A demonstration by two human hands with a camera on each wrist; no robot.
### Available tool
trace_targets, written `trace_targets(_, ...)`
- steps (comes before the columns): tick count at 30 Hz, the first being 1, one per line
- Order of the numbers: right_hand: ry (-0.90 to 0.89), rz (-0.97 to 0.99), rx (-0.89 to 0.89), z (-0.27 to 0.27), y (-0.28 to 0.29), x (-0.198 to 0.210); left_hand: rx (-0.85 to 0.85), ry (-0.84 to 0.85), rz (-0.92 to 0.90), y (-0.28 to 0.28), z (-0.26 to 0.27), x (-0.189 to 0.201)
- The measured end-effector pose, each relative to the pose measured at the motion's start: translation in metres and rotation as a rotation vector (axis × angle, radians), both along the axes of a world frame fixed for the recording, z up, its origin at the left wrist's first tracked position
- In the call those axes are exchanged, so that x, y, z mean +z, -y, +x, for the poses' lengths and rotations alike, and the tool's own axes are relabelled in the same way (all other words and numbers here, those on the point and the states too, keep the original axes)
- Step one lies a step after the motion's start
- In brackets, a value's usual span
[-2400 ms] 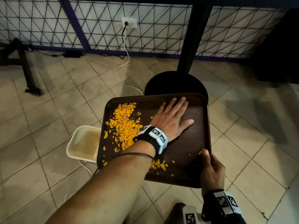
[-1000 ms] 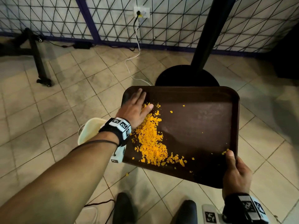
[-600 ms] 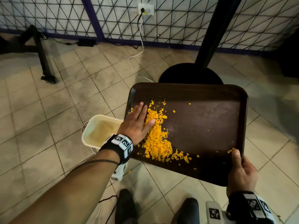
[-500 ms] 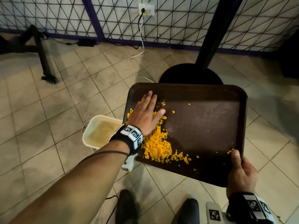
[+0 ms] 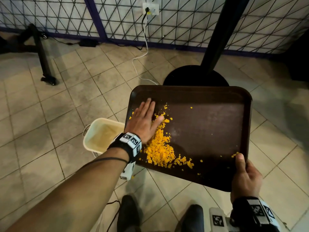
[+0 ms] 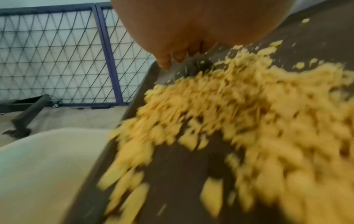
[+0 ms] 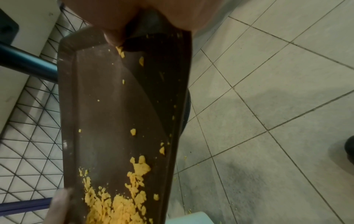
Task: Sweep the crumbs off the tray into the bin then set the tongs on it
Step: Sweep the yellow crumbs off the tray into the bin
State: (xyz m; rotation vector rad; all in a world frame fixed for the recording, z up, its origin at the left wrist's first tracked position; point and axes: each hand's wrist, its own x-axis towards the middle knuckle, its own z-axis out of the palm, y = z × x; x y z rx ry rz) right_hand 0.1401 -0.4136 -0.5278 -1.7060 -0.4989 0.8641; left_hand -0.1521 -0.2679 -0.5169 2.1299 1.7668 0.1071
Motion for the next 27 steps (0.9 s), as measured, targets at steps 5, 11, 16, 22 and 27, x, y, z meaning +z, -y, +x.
trace_targets(5, -0.023, 0.017, -0.004, -0.004, -0.004, 0.004, -0.161, 0.002, 0.049, -0.014, 0.054, 0.018)
trace_targets(11, 0.014, 0.015, -0.003, -0.001, -0.002, 0.000, -0.126, -0.158, -0.102, 0.033, 0.014, -0.020)
trace_targets(16, 0.056, 0.037, -0.005, -0.001, 0.000, 0.003, -0.043, -0.164, -0.071, 0.019, -0.026, -0.019)
trace_targets(22, 0.001, 0.057, -0.037, -0.003, -0.001, 0.003, 0.049, -0.110, -0.079, -0.026, -0.033, -0.011)
trace_targets(27, 0.024, 0.057, -0.027, -0.008, -0.002, 0.005, 0.015, -0.126, -0.228, 0.024, -0.041, -0.033)
